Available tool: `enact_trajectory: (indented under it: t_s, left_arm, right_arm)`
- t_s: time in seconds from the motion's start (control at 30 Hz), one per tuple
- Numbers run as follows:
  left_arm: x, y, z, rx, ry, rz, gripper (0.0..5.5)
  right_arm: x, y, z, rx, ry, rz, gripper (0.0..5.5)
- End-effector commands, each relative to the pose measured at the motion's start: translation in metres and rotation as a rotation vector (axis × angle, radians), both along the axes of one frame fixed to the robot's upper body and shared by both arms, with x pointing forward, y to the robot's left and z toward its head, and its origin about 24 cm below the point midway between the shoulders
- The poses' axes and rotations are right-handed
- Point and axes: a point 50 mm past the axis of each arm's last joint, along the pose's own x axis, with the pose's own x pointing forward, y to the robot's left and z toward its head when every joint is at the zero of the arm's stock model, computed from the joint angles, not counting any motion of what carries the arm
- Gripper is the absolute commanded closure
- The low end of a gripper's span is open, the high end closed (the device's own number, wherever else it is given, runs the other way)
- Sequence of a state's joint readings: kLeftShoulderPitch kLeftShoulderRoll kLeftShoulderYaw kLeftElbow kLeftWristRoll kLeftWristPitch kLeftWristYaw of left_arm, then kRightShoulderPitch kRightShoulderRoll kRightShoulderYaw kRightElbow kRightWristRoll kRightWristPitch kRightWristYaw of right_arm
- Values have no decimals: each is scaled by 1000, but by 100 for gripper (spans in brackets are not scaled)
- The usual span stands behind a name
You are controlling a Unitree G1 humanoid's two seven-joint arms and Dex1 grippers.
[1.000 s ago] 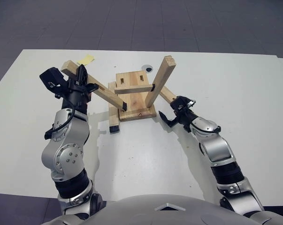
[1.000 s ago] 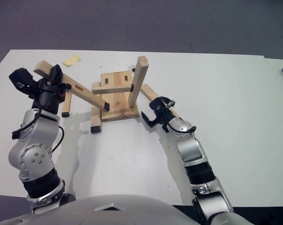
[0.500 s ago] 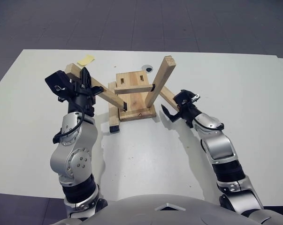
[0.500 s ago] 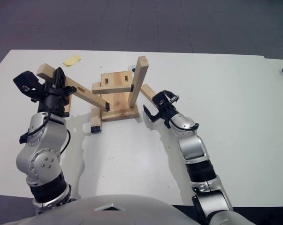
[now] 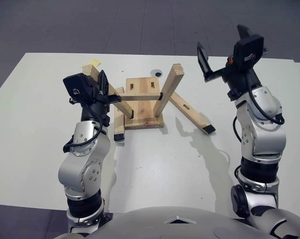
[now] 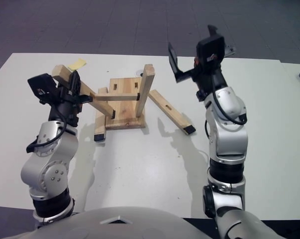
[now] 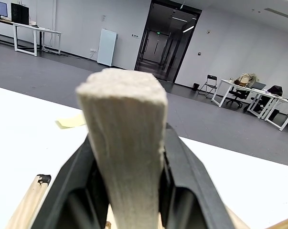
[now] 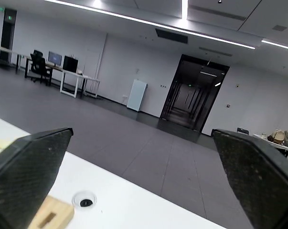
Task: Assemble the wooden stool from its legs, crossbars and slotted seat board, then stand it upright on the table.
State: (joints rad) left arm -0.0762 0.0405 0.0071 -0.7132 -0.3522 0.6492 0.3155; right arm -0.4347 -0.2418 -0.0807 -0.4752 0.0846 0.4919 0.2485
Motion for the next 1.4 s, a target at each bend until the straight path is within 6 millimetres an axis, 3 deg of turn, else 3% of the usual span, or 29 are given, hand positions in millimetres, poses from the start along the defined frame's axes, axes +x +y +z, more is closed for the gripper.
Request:
enact_trajectory:
  t_s: [0.03,0.6,0.9,1.1,1.4]
  left_arm:
    - [-5,4,-71,105,350,-37,446]
    - [-7,2,-92,246,394,-112,445]
    - [-2,4,-93,157,414,-98,445]
    - [-1,4,-93,144,412,-96,445]
    - [-1,0,-92,138,408,-101,445]
  right_arm:
    - [-1,20,21,39,-54,52,10]
    - [-8,83,8,-70,32,188,10]
    - [-12,110,0,-117,98,250,162]
    - [-19,130,-22,-184,196,339,262]
    - [-11,139,-45,-239,287,336,410]
